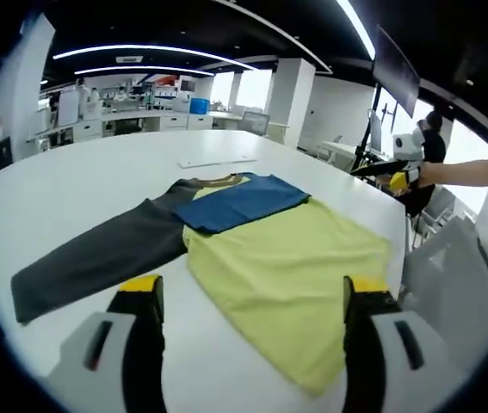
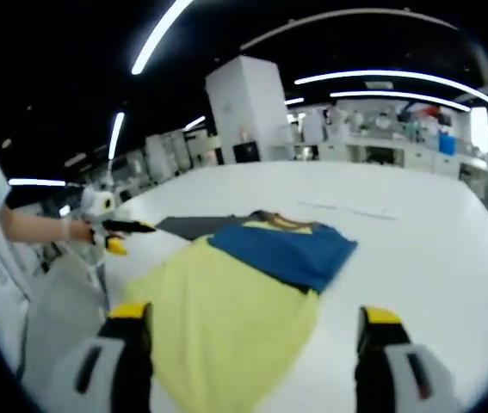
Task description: Fold the garment on the visible template until the final outline fits inside the template.
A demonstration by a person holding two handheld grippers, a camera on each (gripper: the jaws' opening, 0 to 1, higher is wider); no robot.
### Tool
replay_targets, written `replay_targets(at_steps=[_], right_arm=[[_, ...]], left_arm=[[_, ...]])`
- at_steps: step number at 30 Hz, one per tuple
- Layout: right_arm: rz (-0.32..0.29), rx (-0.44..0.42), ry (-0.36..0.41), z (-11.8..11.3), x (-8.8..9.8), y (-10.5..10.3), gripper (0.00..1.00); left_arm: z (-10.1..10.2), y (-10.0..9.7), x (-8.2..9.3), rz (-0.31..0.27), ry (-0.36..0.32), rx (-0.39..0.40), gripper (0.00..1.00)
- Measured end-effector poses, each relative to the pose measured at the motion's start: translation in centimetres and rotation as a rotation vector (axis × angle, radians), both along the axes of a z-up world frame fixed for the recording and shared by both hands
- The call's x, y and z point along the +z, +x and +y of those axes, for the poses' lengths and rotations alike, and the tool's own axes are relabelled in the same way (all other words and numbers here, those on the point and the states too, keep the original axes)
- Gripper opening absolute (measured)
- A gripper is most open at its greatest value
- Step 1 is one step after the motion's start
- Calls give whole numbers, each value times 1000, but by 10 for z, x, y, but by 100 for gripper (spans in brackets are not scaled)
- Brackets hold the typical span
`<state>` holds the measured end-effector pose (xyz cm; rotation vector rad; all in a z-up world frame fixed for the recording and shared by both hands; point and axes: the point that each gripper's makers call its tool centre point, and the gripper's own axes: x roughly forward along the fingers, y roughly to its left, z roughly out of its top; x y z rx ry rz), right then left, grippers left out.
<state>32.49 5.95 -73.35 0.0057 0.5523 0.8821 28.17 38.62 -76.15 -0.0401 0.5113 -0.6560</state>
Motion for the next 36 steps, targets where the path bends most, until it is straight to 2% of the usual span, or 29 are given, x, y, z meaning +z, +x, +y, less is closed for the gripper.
replay_targets(at_steps=[7,11,17,22,24,31,33,36], right_arm=[[6,-16,-31,-3,-6,-7,99],[4,-30,-37,-5,-3,-10,99],[11,-71,-4,-6,3,-10,99],[12,-64,-29,-3,1,-14,99],[15,-64,-26,-2,1,-14,99],[24,-65,-29,5,3,-16,99],[24,-65,-30,5,2,-16,99],[26,-66,-35,7,2,-18,99]], left_arm=[[29,11,-1,3,-22,50,82],[57,22,-9,17,-19,101,81],[87,34,-3,10,-27,176,80],[117,46,-3,-2,-14,244,79],[138,50,-7,-1,-8,284,79],[174,58,-23,35,34,399,77],[197,62,-31,49,57,437,75],[211,62,-38,53,70,518,73]])
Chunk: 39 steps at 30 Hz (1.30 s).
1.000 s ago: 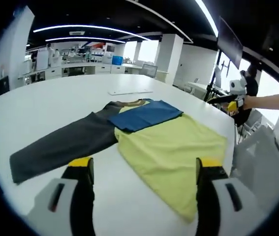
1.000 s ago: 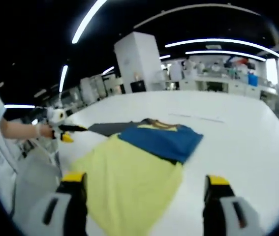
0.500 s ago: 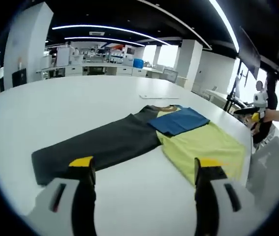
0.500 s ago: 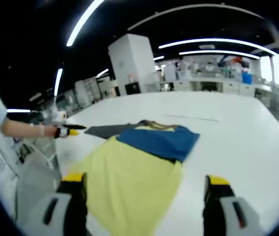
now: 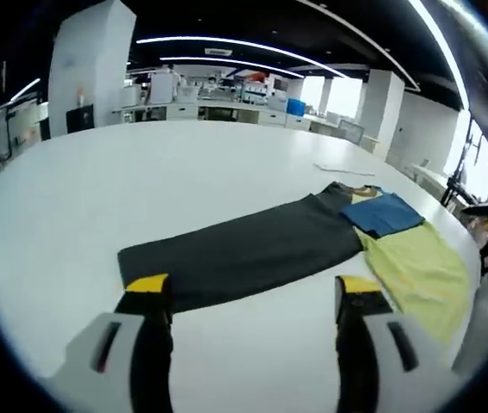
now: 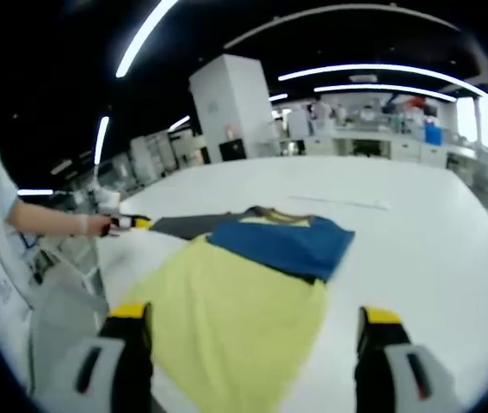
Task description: Fold the garment on the visible template until the final outline fits inside the template.
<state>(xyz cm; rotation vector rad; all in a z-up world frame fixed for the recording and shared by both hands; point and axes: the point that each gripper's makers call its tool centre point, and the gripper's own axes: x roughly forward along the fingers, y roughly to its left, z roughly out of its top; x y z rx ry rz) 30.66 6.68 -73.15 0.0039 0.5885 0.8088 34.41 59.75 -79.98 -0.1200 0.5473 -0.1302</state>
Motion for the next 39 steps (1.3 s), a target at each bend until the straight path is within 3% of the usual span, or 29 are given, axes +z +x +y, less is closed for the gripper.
replay_targets(at_steps=[3,7,11,19,22,24,25,28,31,37,38,39], right_arm=[[9,-3,-5,0,-2,-2,99],[20,-5,-20,-1,-7,-5,99],[24,-11,-33,-3,-8,-7,99],[31,-46,-31,-8,-7,-9,99],[33,-56,-34,-11,-8,-10,99],[28,-62,-50,-13,-8,-13,99],[26,-66,-51,-14,-9,-13,99],[28,-90,-34,-16,-9,-15,99],[33,-100,-37,-16,-10,-19,99],[40,-124,-40,-19,-15,-25,99],[38,-127,-40,-19,-15,-25,99],[36,-131,-39,-19,-14,-25,99]], left_arm=[[19,-3,0,15,5,76,68],[43,-5,-18,67,67,116,64],[58,-3,-28,88,49,181,59],[66,-6,-38,112,28,254,41],[76,-4,-37,115,52,282,33],[80,-9,-39,141,151,257,25],[77,-7,-37,126,100,276,25],[73,-6,-36,126,107,281,20],[76,-6,-37,129,128,275,9],[79,-4,-38,122,95,292,4],[78,-4,-38,125,99,284,2],[82,-3,-37,127,159,265,0]])
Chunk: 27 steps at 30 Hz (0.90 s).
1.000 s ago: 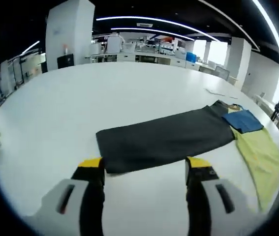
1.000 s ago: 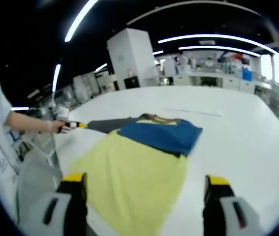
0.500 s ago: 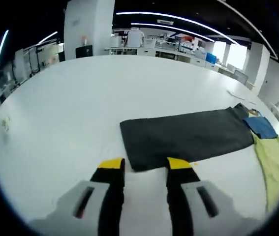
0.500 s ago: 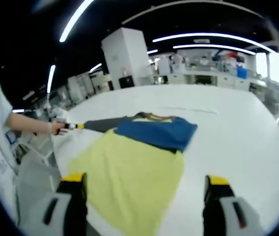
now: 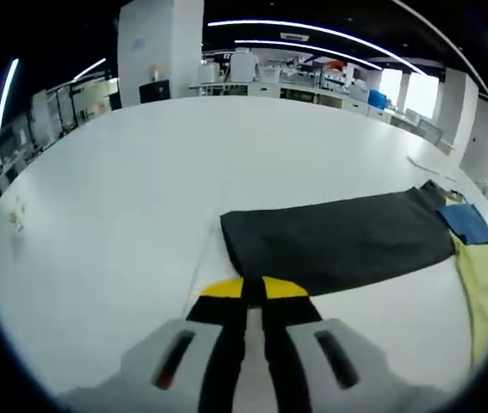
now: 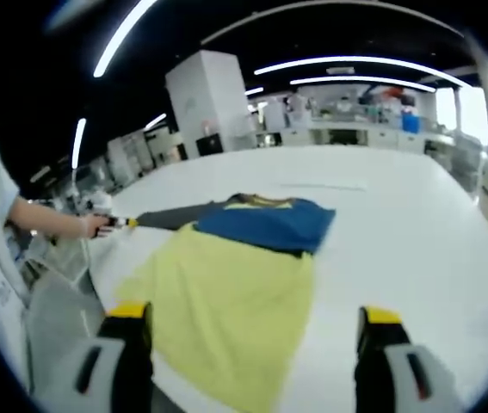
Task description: Fold the garment on the visible template until the final outline fits inside the template.
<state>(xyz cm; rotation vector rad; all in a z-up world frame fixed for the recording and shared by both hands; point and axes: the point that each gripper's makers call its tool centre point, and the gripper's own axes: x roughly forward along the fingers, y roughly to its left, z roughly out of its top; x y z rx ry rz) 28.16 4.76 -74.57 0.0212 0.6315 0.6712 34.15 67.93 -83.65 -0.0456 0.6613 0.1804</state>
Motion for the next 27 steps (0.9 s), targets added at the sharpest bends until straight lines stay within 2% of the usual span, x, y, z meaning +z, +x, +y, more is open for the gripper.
replay_targets(at_steps=[7,11,14,19,22,27], right_arm=[[-12,-27,21,-3,-3,-2,99],[-12,-38,45,-5,-6,-4,99],[-14,-31,34,-5,-8,-4,99],[-41,-18,62,-5,1,2,99],[-48,-12,69,-8,2,5,99],[-55,-14,93,-9,3,6,99]], left_arm=[[-1,0,0,36,-34,17,0],[-7,-1,10,22,-59,38,0],[-16,4,19,15,-32,5,0],[-46,23,45,-50,-70,-32,0],[-78,39,67,-78,-69,-119,0],[-126,62,91,-110,-69,-247,0]])
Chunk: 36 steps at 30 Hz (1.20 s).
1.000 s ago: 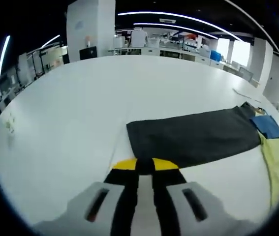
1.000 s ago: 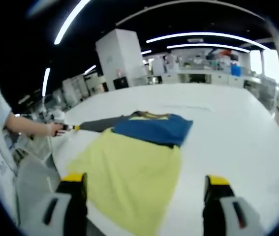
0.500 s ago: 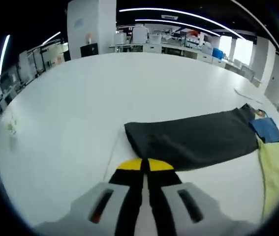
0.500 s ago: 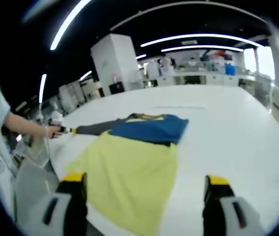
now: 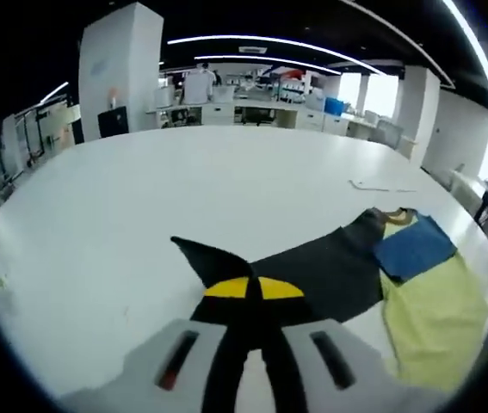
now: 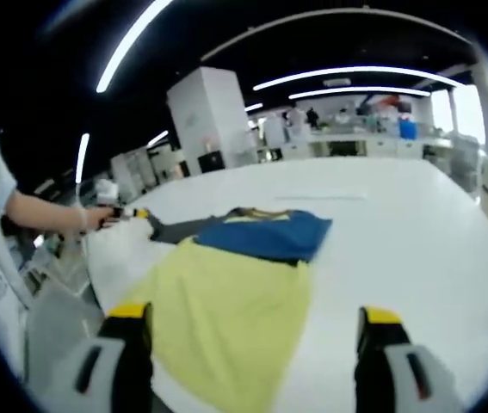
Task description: Fold the garment on the visible template until the final outline fits inside the template.
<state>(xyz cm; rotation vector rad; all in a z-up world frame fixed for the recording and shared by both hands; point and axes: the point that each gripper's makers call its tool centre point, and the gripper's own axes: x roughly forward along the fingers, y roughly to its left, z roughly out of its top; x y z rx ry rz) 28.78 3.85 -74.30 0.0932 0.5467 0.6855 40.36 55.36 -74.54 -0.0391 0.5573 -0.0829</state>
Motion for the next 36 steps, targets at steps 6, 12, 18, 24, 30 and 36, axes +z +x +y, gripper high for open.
replay_targets(at_steps=[6,12,18,24,30,36], right_arm=[[-12,3,18,-2,3,1,99],[-28,-11,49,-9,11,2,99],[-37,-14,55,-19,11,2,99],[-44,-14,71,-27,11,3,99],[-50,-3,86,-31,10,7,99],[-59,12,105,-31,11,13,99]], left_arm=[[-45,19,19,-28,-29,-64,0],[-92,29,36,-56,-39,-135,0],[-133,38,50,-88,-63,-183,0],[-169,46,60,-99,-76,-222,0],[-199,57,70,-108,-92,-260,0],[-239,56,82,-132,-124,-292,0]])
